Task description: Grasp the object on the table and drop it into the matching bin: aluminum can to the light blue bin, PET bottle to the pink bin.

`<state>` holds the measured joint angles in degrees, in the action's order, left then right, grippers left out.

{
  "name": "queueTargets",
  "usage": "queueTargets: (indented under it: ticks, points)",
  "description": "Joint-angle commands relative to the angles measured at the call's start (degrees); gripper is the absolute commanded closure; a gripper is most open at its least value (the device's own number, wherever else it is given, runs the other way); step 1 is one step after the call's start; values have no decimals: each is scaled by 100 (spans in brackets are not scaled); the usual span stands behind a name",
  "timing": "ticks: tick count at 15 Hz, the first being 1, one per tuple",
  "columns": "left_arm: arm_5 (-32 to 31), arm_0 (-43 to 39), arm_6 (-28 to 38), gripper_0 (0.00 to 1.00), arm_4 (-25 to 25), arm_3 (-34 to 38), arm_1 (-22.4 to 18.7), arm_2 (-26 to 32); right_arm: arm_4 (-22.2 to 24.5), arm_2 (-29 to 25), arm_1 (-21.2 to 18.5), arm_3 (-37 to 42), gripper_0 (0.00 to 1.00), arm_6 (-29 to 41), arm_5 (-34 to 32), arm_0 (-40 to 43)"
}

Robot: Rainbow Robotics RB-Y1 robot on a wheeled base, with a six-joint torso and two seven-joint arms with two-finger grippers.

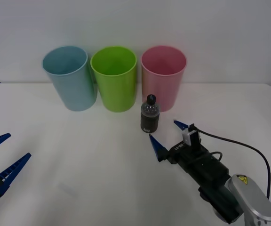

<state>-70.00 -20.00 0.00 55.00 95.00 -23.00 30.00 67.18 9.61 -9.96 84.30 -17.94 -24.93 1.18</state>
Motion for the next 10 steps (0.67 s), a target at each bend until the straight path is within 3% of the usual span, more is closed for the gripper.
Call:
queueTargets:
  ticks: [1, 10]
  points:
    - [0, 0, 0, 0, 0, 0, 0, 0, 94, 14, 205, -441, 0, -34, 94, -391]
    - [0, 0, 0, 0, 0, 0, 0, 0, 129, 93, 539, -1408, 0, -157, 569, -1340]
